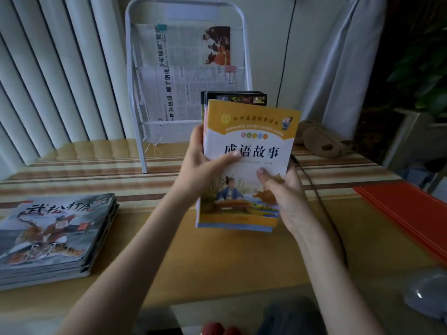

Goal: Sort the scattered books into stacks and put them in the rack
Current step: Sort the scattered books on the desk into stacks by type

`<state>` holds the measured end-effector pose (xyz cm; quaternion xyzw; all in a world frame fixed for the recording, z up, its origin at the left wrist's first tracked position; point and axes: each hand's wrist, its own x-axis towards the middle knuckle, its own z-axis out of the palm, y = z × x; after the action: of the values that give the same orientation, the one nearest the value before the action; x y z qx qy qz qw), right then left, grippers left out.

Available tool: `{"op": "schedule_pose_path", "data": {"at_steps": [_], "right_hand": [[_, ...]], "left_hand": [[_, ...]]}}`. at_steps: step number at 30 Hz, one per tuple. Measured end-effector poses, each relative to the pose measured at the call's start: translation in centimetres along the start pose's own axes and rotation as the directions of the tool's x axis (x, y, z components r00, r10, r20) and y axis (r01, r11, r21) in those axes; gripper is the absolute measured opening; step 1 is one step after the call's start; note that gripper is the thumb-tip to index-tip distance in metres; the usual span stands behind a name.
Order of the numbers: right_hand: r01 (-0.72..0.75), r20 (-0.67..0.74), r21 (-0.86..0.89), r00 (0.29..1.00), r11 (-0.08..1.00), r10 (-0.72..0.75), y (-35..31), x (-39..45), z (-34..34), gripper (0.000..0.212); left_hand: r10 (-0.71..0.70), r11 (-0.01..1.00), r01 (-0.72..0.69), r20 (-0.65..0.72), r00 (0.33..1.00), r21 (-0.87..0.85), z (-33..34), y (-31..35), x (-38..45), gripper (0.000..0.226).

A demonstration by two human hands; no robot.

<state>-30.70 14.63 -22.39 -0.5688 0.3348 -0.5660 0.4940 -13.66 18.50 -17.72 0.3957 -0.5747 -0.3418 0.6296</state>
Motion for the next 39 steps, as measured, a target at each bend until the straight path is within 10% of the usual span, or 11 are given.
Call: {"op": "schedule_pose_path", "data": {"at_steps": [9, 15, 24, 26, 32, 39], "right_hand": [[0.059, 0.222, 0.024, 0.973, 0.998, -0.063, 1.5, 0.4, 6.6, 0.051], [0.105, 0.158, -0.009, 0.982, 0.994, -0.102, 3.2, 0.3, 7.1, 0.102], [0.154, 0.021, -0.053, 0.988, 0.987, -0.153, 3.3, -1.1, 8.6, 0.063], [0.094, 0.031, -0.158, 0.995, 0.983, -0.09, 2.8, -1.0, 9.0, 0.032], [-0.359, 0.21, -0.417, 0.856, 0.835, 0.473, -0.2, 0.4, 11.3, 0.07], [-0.39, 0.213, -0.555, 0.787, 0.735, 0.579, 1.7, -0.3, 12.5, 0.074]], "left_hand": [[-0.011, 1.0, 0.012, -0.019, 1.0, 0.017, -8.5, -2.6, -3.0, 0.083], [-0.013, 0.999, 0.004, -0.197, 0.98, -0.047, -6.7, -4.1, -3.5, 0.098], [0.08, 0.974, -0.008, -0.308, 0.948, 0.229, -7.0, -5.4, -3.6, 0.062], [0.042, 0.954, 0.06, -0.331, 0.943, 0.293, -7.4, -3.6, -3.4, 0.068], [-0.392, 0.671, 0.574, -0.433, 0.812, 0.469, -11.6, 2.0, -2.9, 0.052], [-0.532, 0.588, 0.657, -0.386, 0.754, 0.472, -12.5, -0.2, -4.9, 0.041]]}}
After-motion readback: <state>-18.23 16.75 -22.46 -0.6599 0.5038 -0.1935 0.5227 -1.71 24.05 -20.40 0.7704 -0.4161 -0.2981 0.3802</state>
